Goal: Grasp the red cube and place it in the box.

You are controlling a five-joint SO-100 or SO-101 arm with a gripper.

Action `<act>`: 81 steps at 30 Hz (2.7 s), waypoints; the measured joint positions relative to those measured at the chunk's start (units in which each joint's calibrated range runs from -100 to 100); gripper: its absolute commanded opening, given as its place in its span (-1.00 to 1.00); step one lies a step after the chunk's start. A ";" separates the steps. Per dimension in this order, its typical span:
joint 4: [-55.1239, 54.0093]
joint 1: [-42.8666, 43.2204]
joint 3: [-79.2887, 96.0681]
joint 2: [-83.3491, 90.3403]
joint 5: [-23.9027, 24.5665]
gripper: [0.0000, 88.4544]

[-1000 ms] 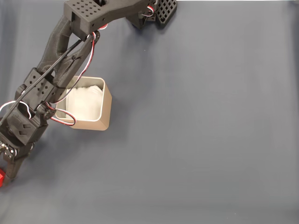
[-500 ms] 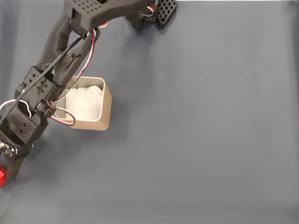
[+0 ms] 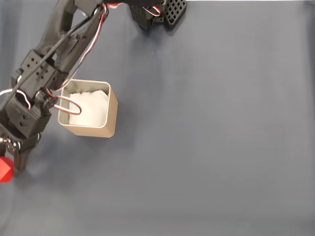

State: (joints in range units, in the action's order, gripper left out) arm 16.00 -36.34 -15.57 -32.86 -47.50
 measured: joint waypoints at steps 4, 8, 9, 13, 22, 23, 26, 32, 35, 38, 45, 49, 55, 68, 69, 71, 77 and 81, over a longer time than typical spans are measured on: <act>1.95 0.00 5.28 6.15 0.00 -0.66; 3.66 0.53 10.56 12.48 -0.29 -0.66; 3.74 0.68 12.02 14.18 -0.34 -0.66; 5.28 1.13 16.67 19.97 -0.34 -0.66; 9.91 2.63 24.59 33.35 -0.29 -0.67; 10.64 2.78 25.32 34.86 -0.29 -0.67; 12.84 3.16 26.50 38.61 -0.29 -0.67; 17.14 3.91 29.14 45.74 -0.29 -0.67; 18.60 3.91 30.97 49.04 -0.29 -0.67; 19.66 3.91 33.15 52.61 -0.54 -0.67; 20.88 4.51 39.89 60.81 -0.73 -0.67; 21.20 5.04 43.99 65.36 -0.73 -0.67; 21.61 5.04 49.82 71.60 -1.47 -0.67; 21.69 5.94 60.56 83.19 -2.10 -0.66; 21.69 5.94 60.93 83.64 -2.20 -0.66; 21.69 6.24 61.93 84.71 -2.20 -0.66; 21.69 7.29 66.03 88.54 -2.44 -0.66; 21.69 7.29 69.13 91.93 -2.49 -0.66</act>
State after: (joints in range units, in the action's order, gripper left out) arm 37.69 -29.05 53.55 59.07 -49.99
